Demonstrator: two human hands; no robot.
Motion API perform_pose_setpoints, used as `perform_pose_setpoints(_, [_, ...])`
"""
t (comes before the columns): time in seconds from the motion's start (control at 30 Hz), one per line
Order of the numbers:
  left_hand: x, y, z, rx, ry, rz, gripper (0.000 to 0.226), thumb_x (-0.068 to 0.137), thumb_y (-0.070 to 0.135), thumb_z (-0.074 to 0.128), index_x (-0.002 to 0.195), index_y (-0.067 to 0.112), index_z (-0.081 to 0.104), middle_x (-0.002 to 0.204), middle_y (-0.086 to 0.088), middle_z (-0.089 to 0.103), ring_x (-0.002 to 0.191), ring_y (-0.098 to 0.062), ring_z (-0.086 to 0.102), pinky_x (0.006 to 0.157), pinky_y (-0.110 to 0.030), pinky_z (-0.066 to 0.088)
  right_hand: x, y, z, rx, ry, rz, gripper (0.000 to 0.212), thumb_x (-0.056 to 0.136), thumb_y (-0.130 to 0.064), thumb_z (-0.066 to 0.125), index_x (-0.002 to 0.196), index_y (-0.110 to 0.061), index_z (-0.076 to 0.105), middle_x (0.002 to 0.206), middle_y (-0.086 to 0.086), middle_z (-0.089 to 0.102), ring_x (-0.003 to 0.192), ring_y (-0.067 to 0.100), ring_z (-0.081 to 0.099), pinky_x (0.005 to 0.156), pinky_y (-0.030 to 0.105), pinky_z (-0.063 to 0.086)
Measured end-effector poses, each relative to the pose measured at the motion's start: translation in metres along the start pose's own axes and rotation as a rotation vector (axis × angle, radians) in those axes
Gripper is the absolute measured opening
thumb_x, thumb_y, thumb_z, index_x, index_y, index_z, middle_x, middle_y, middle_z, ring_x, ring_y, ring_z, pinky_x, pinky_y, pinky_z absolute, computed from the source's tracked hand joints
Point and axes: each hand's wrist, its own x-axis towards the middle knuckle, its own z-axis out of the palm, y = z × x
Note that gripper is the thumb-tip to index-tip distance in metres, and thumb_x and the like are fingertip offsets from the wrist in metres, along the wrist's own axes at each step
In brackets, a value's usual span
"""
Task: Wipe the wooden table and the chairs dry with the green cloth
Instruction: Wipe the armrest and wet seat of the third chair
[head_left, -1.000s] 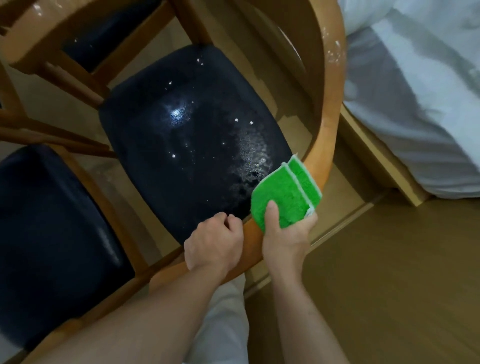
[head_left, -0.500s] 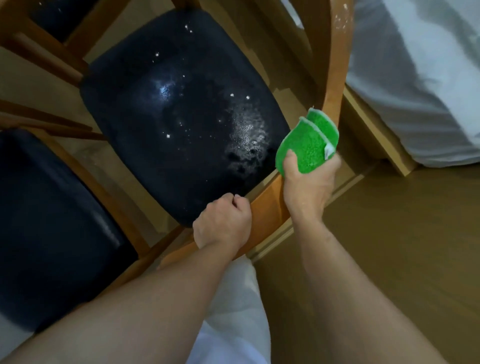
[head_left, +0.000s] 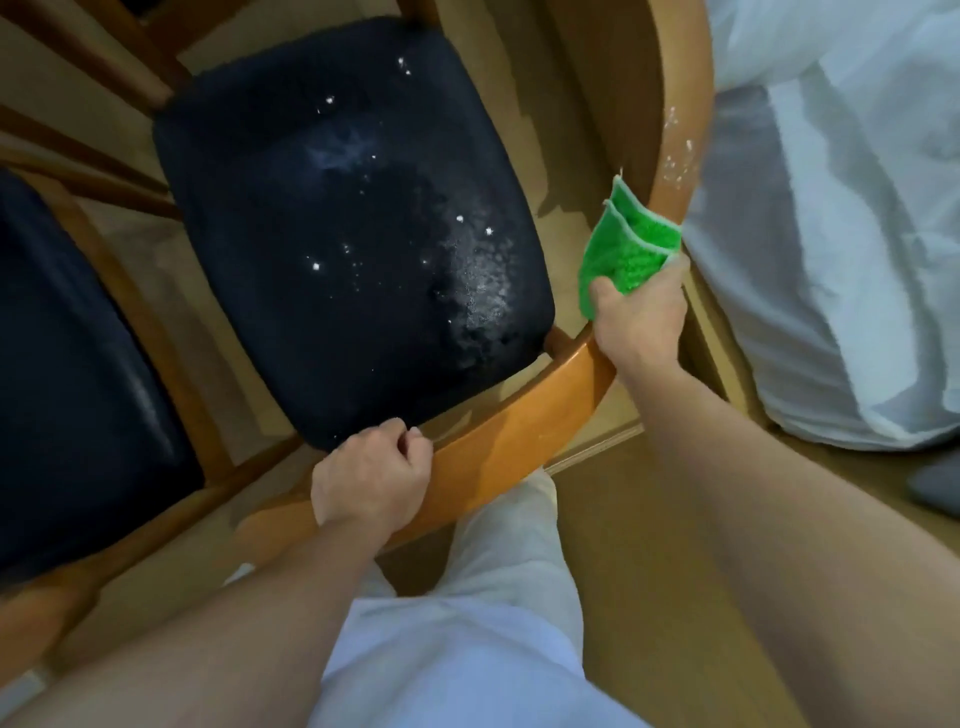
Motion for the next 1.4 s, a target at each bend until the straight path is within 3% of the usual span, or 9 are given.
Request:
perform_pose_setpoints(0.07, [0.001,-0.001,0.000,0.000,0.003,-0.017,0.037,0.085,0.051,0.023,0.061,0.029,0.042,0.052,0.012,0.044,0.046,-0.003,0.038,0.046,-0.019,0.019,0.011,-0.007,-0.005,-0.037,-0.026,-0.067,0.046,0.084,-0.027,0.067,0.116,-0.022,0.035,0.087,-0.017,0.044,0.083,0.007,0.049,0.061,0.015,0.035])
perform_pose_setpoints(0.27, [0.003,-0.003,0.002,0.012,-0.009,-0.058,0.038,0.085,0.053,0.024,0.064,0.029,0.044,0.054,0.012,0.045,0.050,-0.006,0.042,0.050,-0.024,0.030,-0.037,0.012,-0.002,-0.016,-0.159,0.090,0.046,0.086,-0.035,0.063,0.109,-0.022,0.025,0.088,-0.008,0.047,0.087,0.022,0.058,0.076,0.042,0.050])
perform_pose_setpoints(0.5, [0.003,-0.008,0.004,-0.017,0.013,-0.042,0.038,0.086,0.053,0.025,0.064,0.030,0.045,0.052,0.012,0.045,0.048,-0.002,0.040,0.047,-0.021,0.024,-0.042,0.017,0.003,-0.026,-0.200,0.170,0.054,0.084,-0.036,0.067,0.113,-0.023,0.023,0.096,-0.004,0.051,0.079,0.012,0.053,0.073,0.038,0.050])
perform_pose_setpoints(0.63, [0.002,-0.008,0.006,-0.036,0.010,-0.064,0.033,0.088,0.051,0.029,0.068,0.031,0.046,0.056,0.013,0.049,0.052,-0.001,0.045,0.048,-0.021,0.030,0.021,-0.016,-0.014,-0.041,-0.126,-0.051,0.065,0.084,-0.026,0.067,0.133,-0.021,0.026,0.105,-0.004,0.054,0.091,0.015,0.057,0.075,0.028,0.042])
perform_pose_setpoints(0.83, [0.003,-0.005,0.007,0.005,-0.007,-0.165,0.033,0.088,0.050,0.030,0.070,0.031,0.051,0.061,0.013,0.052,0.056,-0.005,0.049,0.054,-0.026,0.042,0.070,-0.055,-0.033,-0.030,-0.156,-0.405,0.072,0.079,-0.036,0.066,0.138,-0.022,0.029,0.120,-0.004,0.055,0.102,0.010,0.055,0.083,0.020,0.041])
perform_pose_setpoints(1.0, [0.013,0.010,0.001,-0.045,-0.224,-0.380,0.031,0.092,0.044,0.033,0.088,0.033,0.062,0.082,0.010,0.061,0.073,-0.012,0.054,0.059,-0.029,0.041,0.112,-0.110,-0.042,-0.042,-0.229,-0.535,0.065,0.069,-0.039,0.065,0.129,-0.026,0.044,0.105,-0.013,0.056,0.094,0.002,0.055,0.084,0.020,0.044])
perform_pose_setpoints(1.1, [0.028,0.063,-0.009,-0.297,-0.209,-0.487,0.030,0.095,0.044,0.039,0.083,0.026,0.060,0.073,0.004,0.059,0.067,-0.013,0.055,0.056,-0.029,0.043,0.107,-0.110,-0.043,-0.009,-0.234,-0.473,0.061,0.066,-0.039,0.063,0.122,-0.021,0.047,0.087,-0.018,0.052,0.075,-0.012,0.053,0.066,0.006,0.037])
perform_pose_setpoints(1.27, [0.065,0.219,-0.009,-0.710,0.055,-0.467,0.040,0.098,0.039,0.036,0.069,0.020,0.055,0.070,0.002,0.057,0.067,-0.012,0.055,0.063,-0.033,0.043,0.079,-0.069,-0.051,0.052,-0.338,-0.257,0.056,0.067,-0.021,0.071,0.118,-0.011,0.049,0.086,-0.004,0.063,0.072,0.009,0.062,0.062,0.031,0.053])
perform_pose_setpoints(1.4, [0.082,0.259,0.006,-0.617,0.167,-0.492,0.037,0.097,0.040,0.031,0.068,0.024,0.048,0.072,0.002,0.053,0.070,-0.014,0.053,0.062,-0.034,0.045,0.082,-0.066,-0.048,0.102,-0.430,-0.101,0.035,0.066,-0.008,0.071,0.098,-0.014,0.059,0.084,0.008,0.069,0.076,0.029,0.069,0.067,0.042,0.058])
